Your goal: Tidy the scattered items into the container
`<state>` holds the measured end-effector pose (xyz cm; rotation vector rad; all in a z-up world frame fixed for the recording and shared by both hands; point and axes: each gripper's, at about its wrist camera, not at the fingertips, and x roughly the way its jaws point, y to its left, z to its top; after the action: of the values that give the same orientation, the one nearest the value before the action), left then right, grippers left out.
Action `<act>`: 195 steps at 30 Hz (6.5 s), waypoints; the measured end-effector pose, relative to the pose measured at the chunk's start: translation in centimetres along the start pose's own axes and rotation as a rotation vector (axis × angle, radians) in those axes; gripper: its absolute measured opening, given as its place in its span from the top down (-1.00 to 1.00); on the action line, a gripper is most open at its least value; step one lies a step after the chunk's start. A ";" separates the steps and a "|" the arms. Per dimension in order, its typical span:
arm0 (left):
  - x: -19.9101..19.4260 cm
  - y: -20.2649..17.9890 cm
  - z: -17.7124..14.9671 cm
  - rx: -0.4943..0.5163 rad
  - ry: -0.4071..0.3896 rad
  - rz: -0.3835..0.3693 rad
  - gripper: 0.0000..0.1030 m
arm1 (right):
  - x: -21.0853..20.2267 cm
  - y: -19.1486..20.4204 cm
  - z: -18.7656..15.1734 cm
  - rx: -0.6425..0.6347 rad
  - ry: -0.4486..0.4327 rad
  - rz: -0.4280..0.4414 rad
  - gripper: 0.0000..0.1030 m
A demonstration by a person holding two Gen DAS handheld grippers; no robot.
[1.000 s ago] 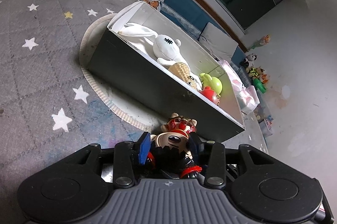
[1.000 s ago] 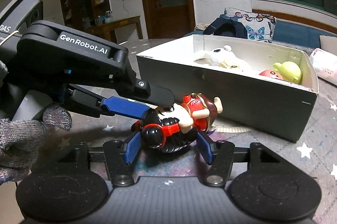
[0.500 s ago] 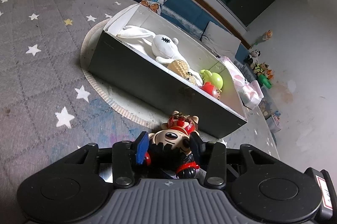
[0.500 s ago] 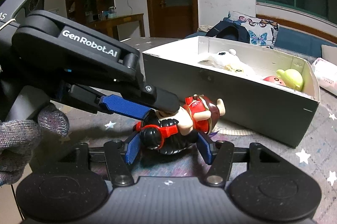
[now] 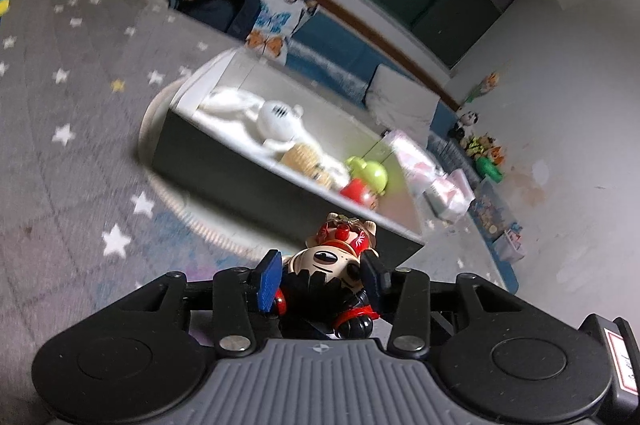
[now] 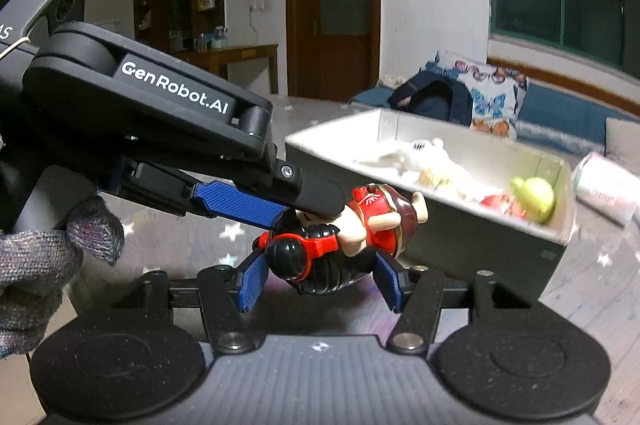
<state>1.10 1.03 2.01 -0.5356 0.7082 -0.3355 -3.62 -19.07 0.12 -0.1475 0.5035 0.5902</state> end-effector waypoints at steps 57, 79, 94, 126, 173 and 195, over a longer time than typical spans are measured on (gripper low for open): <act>14.6 4.7 12.0 -0.006 0.113 0.087 0.14 | 17.1 -5.4 9.3 -0.110 0.251 0.012 -0.13; 12.9 2.8 11.3 0.105 0.070 0.161 0.14 | 15.1 -5.4 9.8 -0.094 0.206 -0.009 -0.13; 9.7 -1.1 8.6 0.236 -0.013 0.221 0.14 | 10.7 -4.9 9.6 -0.044 0.139 -0.042 -0.13; 3.8 -5.3 0.4 0.343 -0.082 0.333 0.14 | 2.0 -2.1 3.7 0.042 0.076 -0.132 -0.23; 2.7 -4.3 -3.6 0.371 -0.076 0.412 0.14 | 0.9 -2.2 0.1 0.196 0.079 -0.200 -0.64; 3.4 -4.1 -4.2 0.370 -0.069 0.429 0.14 | 1.3 -2.7 -0.8 0.208 0.096 -0.237 -1.00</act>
<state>0.18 -5.32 -0.11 -0.0381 0.6556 -0.0415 -1.52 -20.85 -1.23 -0.0369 0.6274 0.2979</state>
